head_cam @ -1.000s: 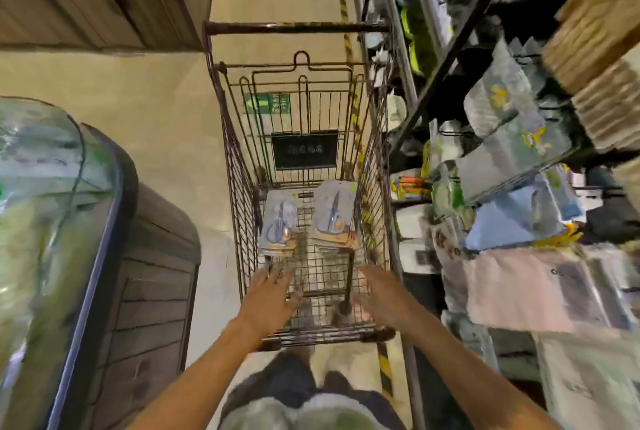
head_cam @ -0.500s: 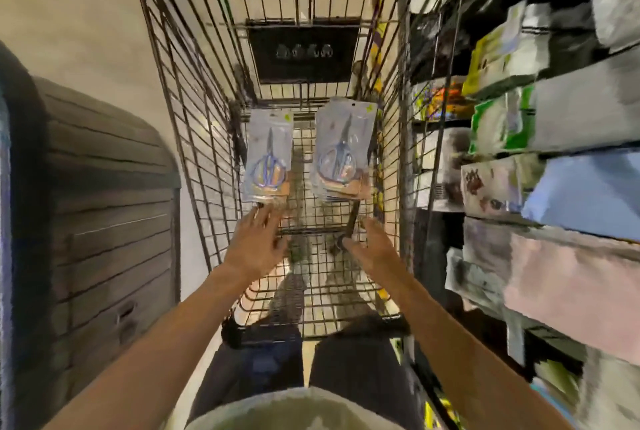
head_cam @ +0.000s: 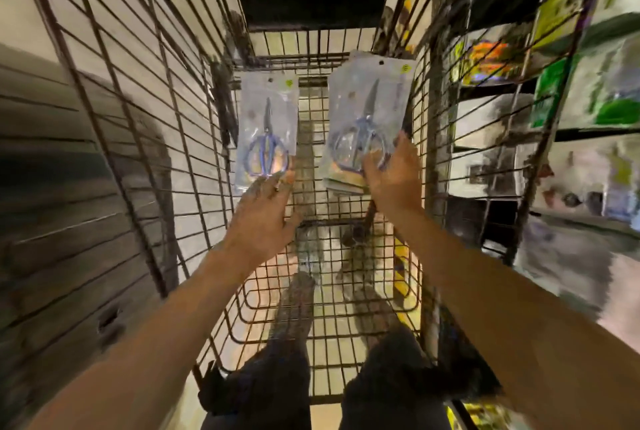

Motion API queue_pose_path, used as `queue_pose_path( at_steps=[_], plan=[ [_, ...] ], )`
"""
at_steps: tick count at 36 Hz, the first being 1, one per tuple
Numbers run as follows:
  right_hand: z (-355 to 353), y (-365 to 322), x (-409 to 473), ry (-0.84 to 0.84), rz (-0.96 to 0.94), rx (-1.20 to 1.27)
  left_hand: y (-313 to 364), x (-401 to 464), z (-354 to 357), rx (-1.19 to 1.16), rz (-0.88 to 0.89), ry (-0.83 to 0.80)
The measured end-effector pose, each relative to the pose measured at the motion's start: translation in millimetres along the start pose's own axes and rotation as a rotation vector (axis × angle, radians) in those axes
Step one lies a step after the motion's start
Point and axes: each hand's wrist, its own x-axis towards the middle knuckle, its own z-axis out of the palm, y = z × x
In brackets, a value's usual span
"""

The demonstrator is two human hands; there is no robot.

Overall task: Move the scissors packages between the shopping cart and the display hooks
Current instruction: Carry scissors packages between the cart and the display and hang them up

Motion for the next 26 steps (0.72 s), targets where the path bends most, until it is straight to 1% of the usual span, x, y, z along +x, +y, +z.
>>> queue_pose_path(
  at_steps=[2, 4, 9, 17, 20, 23, 26],
  plan=[
    [2, -5, 6, 0.023, 0.028, -0.015, 1, 0, -1, -0.026, 0.035, 0.040],
    [3, -8, 11, 0.056, 0.017, -0.029, 1, -1, 0, -0.063, 0.051, 0.077],
    [-1, -5, 15, 0.077, 0.118, 0.080, 0, -2, -4, -0.082, 0.090, 0.137],
    [3, -6, 27, 0.041, 0.315, 0.275, 1, 1, -9, -0.108, 0.043, 0.074],
    [1, -5, 28, 0.033, 0.332, 0.346, 3, 1, -10, -0.139, 0.028, 0.039],
    [-5, -8, 25, 0.002, 0.341, 0.426, 3, 1, -9, -0.163, 0.033, 0.043],
    [-6, -8, 21, 0.035, 0.276, 0.398, 1, 1, -8, -0.178, 0.034, 0.054]
  ],
)
